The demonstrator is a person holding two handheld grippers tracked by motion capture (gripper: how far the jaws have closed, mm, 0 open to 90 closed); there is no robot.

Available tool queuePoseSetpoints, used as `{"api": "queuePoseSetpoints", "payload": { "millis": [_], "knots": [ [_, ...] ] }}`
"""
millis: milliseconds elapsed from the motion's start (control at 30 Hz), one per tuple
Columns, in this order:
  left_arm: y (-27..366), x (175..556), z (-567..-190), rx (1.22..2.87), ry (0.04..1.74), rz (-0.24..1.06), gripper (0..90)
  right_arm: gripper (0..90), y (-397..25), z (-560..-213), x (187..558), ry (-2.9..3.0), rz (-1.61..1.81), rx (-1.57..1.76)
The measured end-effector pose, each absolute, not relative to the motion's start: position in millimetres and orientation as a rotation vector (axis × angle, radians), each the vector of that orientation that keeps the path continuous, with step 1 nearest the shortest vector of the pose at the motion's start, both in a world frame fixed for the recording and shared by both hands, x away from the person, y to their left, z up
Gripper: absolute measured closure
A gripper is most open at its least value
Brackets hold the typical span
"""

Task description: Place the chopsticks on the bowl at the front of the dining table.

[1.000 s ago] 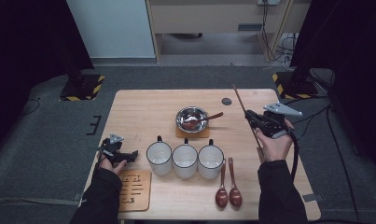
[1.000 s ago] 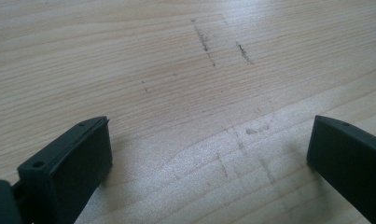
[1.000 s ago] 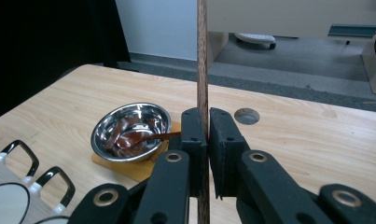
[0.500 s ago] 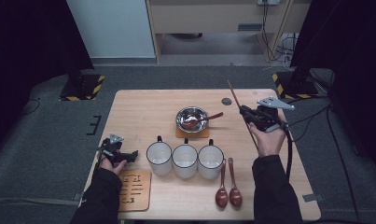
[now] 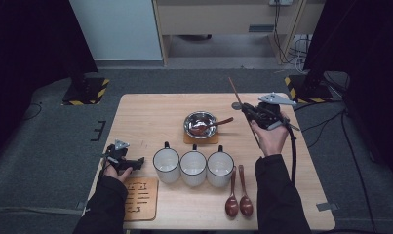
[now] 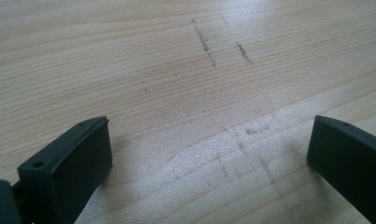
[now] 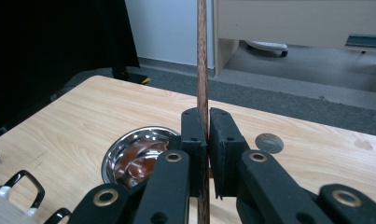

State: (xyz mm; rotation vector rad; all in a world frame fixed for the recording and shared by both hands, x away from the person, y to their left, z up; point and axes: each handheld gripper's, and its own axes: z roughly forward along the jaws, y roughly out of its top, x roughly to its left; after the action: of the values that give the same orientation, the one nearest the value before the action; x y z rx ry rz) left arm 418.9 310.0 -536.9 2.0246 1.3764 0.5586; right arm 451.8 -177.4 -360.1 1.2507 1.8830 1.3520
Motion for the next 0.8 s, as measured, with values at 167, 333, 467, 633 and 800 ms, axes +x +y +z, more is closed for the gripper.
{"api": "queuePoseSetpoints", "payload": {
  "millis": [167,333,467,633,800],
  "knots": [
    [310.0,418.9,-536.9,2.024,1.376,0.558,0.0,85.0,-167.9,-358.2,458.4,1.888,1.362,1.24],
    [310.0,418.9,-536.9,2.024,1.376,0.558,0.0,85.0,-159.9,-359.2,464.4,1.899,1.357,1.236],
    [310.0,418.9,-536.9,2.024,1.377,0.558,0.0,85.0,-154.9,-359.7,469.3,1.901,1.365,1.237],
    [310.0,418.9,-536.9,2.024,1.377,0.558,0.0,85.0,-149.7,-359.0,473.8,1.895,1.382,1.234],
    [310.0,418.9,-536.9,2.024,1.376,0.558,0.0,85.0,-139.9,-359.3,481.5,1.907,1.375,1.231]
  ]
}}
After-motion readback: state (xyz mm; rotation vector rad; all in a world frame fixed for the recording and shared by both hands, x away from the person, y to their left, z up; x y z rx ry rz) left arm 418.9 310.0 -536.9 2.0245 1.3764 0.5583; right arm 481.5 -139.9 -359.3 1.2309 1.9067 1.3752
